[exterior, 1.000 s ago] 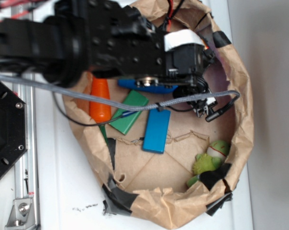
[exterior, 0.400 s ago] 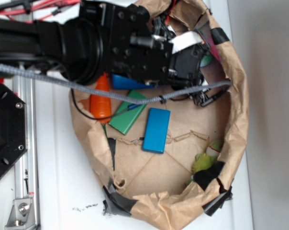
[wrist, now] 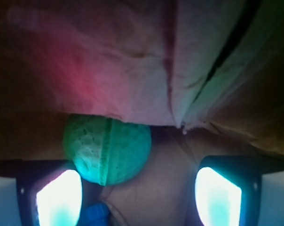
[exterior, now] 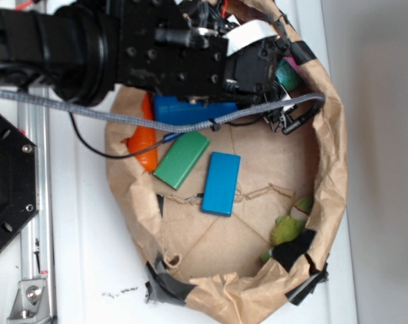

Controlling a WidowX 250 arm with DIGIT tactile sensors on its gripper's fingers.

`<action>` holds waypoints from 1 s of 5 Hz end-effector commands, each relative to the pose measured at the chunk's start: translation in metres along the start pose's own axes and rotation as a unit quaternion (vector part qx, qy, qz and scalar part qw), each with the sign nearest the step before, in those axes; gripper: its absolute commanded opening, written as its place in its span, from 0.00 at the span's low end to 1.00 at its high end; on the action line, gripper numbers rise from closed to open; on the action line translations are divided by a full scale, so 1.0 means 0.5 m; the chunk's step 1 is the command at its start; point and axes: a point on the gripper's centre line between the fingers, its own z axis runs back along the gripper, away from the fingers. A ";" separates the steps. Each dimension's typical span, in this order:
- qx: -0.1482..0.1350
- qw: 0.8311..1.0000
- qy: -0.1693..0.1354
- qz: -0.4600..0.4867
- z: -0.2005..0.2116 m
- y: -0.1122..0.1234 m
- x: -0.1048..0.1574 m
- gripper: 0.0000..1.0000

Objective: Grab the green ball.

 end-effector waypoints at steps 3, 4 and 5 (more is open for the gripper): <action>-0.012 0.999 -0.041 -0.013 -0.011 -0.028 0.072 0.00; -0.035 0.998 -0.036 -0.036 0.036 -0.039 0.051 0.00; -0.081 0.995 -0.029 -0.054 0.129 -0.059 0.036 0.00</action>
